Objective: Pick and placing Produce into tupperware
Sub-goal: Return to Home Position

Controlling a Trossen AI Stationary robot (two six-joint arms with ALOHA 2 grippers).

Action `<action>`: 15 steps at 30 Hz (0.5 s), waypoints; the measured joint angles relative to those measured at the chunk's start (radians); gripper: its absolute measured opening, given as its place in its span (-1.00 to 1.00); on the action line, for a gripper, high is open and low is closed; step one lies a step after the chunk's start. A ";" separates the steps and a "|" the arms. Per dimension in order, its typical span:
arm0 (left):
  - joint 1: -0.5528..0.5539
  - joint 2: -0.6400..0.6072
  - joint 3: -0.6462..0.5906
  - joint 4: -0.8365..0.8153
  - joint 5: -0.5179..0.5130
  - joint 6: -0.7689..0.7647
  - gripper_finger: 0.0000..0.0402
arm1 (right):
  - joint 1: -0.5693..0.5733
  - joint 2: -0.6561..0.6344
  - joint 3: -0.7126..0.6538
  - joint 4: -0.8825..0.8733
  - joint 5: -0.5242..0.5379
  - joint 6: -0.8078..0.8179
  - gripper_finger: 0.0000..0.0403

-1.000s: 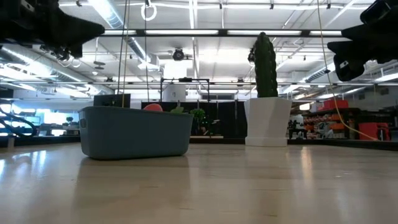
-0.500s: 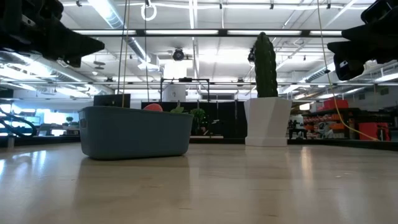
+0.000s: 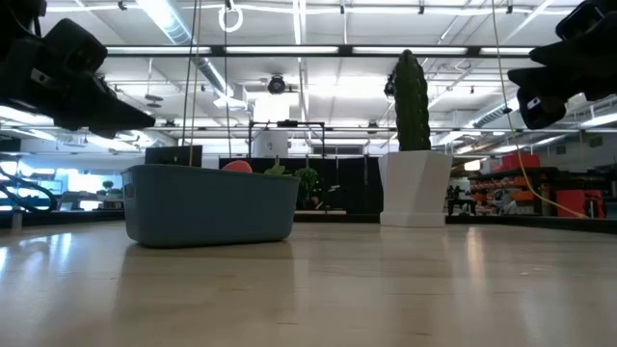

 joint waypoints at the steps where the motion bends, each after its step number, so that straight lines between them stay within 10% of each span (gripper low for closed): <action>1: 0.000 0.000 0.000 -0.013 0.000 -0.001 -0.83 | 0.000 0.000 0.000 0.000 0.000 0.009 -0.21; 15: 0.000 0.000 0.000 -0.016 0.000 0.004 -0.88 | 0.000 0.000 0.000 0.000 0.000 0.032 -0.21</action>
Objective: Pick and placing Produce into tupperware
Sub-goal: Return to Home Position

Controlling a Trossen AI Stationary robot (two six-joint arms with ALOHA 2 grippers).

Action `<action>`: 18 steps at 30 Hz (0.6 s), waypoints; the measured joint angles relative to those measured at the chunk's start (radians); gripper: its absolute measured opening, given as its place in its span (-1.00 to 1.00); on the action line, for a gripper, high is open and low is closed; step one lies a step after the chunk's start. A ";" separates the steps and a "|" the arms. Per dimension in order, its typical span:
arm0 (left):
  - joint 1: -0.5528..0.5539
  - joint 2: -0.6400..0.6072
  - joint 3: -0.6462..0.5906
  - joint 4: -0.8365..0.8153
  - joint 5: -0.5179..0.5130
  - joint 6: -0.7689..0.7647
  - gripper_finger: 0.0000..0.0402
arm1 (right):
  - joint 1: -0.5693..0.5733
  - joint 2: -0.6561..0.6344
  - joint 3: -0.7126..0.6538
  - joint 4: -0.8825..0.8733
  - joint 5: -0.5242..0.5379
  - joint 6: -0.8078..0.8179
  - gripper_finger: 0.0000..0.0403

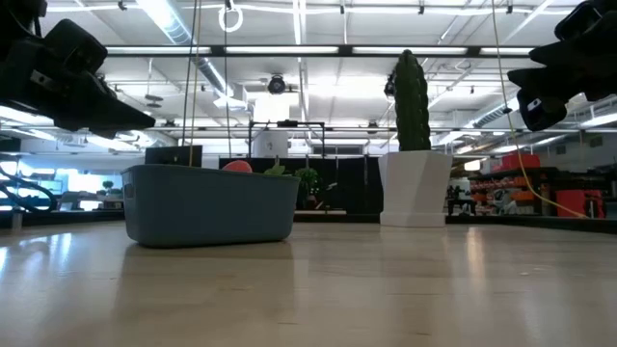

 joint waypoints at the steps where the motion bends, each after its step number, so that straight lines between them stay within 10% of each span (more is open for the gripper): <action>1: 0.000 0.000 0.000 0.000 0.000 0.000 -0.88 | 0.000 0.000 0.000 0.000 0.000 0.000 -0.21; 18: -0.025 -0.118 -0.001 0.002 0.000 0.001 -0.81 | 0.000 0.000 0.000 0.000 0.000 0.000 -0.21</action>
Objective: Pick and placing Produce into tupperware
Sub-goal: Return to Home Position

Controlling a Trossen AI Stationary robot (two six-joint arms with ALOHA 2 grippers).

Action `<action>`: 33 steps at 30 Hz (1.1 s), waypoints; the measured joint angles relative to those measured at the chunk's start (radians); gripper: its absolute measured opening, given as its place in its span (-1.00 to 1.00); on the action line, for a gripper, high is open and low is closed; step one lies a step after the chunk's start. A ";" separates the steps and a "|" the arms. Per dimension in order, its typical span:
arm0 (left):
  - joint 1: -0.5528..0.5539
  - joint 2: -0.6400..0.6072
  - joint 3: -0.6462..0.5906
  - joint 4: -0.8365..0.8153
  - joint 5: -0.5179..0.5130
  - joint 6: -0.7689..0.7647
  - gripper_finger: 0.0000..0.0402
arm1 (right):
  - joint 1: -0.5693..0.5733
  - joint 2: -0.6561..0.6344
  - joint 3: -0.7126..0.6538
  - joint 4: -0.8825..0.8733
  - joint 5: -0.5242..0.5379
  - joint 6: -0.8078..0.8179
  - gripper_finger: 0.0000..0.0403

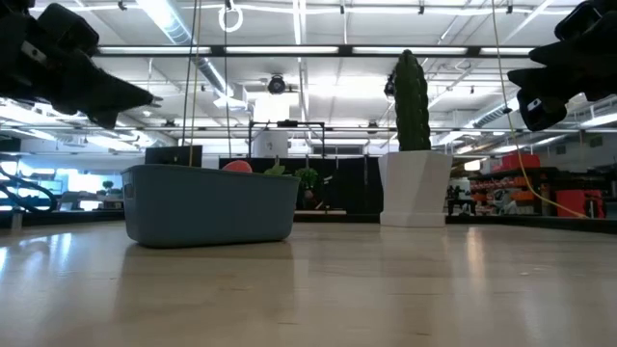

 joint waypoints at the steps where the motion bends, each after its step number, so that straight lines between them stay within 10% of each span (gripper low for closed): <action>1: 0.000 -0.016 0.000 -0.002 0.000 0.000 -0.82 | 0.000 0.000 0.000 0.000 0.000 0.000 -0.21; 33: -0.035 -0.190 -0.001 0.006 0.002 0.079 -0.84 | 0.000 0.000 0.000 0.000 0.000 0.000 -0.21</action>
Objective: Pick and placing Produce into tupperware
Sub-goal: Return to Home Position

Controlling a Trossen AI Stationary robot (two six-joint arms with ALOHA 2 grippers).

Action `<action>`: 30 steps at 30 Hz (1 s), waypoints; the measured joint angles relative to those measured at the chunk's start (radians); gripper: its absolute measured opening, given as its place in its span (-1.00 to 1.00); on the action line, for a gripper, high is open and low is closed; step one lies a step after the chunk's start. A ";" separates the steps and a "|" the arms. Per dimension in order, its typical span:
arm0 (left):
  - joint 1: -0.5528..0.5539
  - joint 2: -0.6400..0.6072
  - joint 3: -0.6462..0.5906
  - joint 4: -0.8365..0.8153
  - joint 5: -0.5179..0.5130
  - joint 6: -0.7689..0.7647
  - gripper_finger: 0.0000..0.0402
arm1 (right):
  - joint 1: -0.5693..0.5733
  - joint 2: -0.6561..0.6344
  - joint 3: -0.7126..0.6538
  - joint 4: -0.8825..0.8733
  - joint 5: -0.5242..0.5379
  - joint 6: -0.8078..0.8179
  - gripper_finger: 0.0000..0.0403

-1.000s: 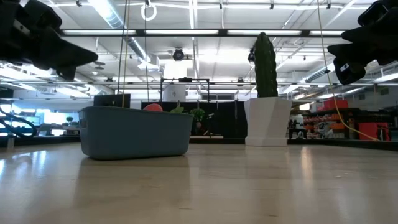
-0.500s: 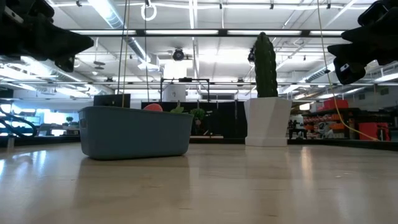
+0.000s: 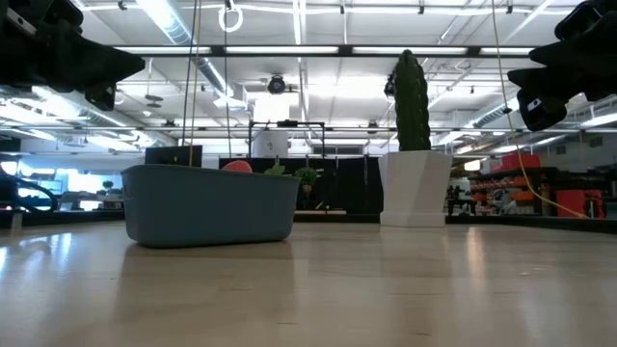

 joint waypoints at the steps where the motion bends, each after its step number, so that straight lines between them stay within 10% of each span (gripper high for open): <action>1: 0.000 0.000 0.000 0.000 0.000 0.000 -0.83 | 0.000 0.000 0.000 0.000 0.000 0.000 -0.21; 30: 0.000 0.000 0.000 0.009 -0.001 0.000 -0.82 | 0.000 0.000 0.000 0.000 0.000 0.000 -0.21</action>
